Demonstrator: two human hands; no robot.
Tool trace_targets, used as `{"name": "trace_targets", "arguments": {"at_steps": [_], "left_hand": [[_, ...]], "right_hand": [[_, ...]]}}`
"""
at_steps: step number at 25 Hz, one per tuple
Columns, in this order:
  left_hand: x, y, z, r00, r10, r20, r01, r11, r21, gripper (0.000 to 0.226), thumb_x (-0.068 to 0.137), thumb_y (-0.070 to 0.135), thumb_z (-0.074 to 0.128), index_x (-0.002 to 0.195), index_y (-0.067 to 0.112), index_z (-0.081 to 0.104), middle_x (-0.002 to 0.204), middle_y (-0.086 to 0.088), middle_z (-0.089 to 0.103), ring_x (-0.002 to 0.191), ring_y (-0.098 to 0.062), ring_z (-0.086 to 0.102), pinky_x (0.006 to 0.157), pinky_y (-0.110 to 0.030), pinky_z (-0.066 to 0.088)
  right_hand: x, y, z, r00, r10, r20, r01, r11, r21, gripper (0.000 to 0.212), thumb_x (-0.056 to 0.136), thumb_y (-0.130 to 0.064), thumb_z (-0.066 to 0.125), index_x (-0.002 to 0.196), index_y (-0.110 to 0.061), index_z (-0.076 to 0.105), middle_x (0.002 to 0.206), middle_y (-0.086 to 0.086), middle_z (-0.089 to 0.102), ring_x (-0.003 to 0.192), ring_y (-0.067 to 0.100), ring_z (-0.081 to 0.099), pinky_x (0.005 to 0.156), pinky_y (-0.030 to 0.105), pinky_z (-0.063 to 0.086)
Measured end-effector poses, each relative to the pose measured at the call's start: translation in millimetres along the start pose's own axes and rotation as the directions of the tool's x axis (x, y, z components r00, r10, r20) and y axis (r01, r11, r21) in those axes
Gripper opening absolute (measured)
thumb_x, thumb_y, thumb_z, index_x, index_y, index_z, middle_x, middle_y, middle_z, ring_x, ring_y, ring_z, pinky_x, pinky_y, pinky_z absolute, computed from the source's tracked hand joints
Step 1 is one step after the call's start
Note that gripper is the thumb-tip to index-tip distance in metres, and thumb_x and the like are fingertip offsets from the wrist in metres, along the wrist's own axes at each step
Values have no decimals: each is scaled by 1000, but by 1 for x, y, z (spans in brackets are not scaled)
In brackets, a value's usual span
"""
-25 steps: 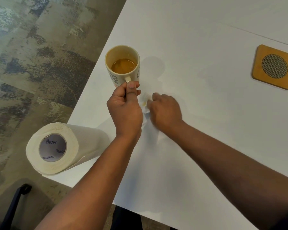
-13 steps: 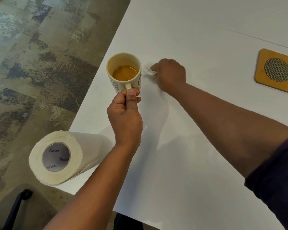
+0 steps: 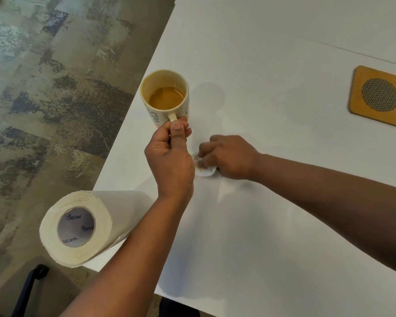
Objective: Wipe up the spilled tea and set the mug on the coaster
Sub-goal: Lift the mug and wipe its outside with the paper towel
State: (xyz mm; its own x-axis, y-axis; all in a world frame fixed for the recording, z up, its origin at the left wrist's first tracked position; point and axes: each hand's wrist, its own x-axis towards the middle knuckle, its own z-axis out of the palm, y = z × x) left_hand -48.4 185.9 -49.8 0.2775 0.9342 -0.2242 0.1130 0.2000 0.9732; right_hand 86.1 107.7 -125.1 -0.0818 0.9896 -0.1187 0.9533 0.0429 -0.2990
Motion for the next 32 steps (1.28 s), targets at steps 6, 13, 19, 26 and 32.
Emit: {"name": "trace_targets", "arguments": {"at_steps": [6, 13, 19, 26, 32], "left_hand": [[-9, 4, 4, 999, -13, 31, 13, 1000, 7, 20, 103, 27, 57, 92, 34, 72, 92, 9, 76, 100, -21, 72, 99, -42, 57], [-11, 1, 0, 992, -89, 91, 93, 995, -42, 21, 107, 24, 50, 97, 23, 69, 93, 8, 73, 103, -23, 70, 103, -39, 54], [-10, 8, 0, 988, -82, 134, 97, 989, -109, 24, 106, 29, 48, 89, 23, 63, 93, -6, 68, 96, -21, 66, 96, -37, 56], [-12, 16, 4, 977, -40, 208, 69, 989, -134, 25, 99, 44, 53, 85, 25, 61, 74, 12, 67, 86, -16, 67, 83, -29, 58], [-12, 22, 11, 983, -39, 181, 64, 989, -134, 22, 102, 39, 53, 88, 24, 63, 78, 11, 68, 88, -17, 67, 92, -39, 59]], "right_hand": [[-41, 16, -11, 988, 148, 36, -151, 984, 91, 35, 67, -5, 62, 89, -28, 78, 94, -11, 68, 87, 23, 59, 59, 31, 47], [-43, 33, -24, 403, 909, 102, -291, 22, 956, 19, 77, -1, 72, 90, -15, 71, 80, 4, 68, 70, 21, 63, 65, 42, 54], [-5, 13, -29, 505, 792, 344, -95, -346, 934, 31, 85, 5, 67, 105, -19, 65, 103, 6, 71, 95, 26, 69, 79, 45, 62], [18, 11, -43, 630, 698, 340, -68, -387, 920, 51, 88, 11, 54, 126, -21, 68, 118, 10, 71, 109, 31, 64, 92, 48, 58], [19, 5, -45, 741, 632, 226, -13, -323, 946, 54, 94, 16, 41, 134, -14, 62, 124, 10, 68, 113, 32, 64, 83, 41, 60]]}}
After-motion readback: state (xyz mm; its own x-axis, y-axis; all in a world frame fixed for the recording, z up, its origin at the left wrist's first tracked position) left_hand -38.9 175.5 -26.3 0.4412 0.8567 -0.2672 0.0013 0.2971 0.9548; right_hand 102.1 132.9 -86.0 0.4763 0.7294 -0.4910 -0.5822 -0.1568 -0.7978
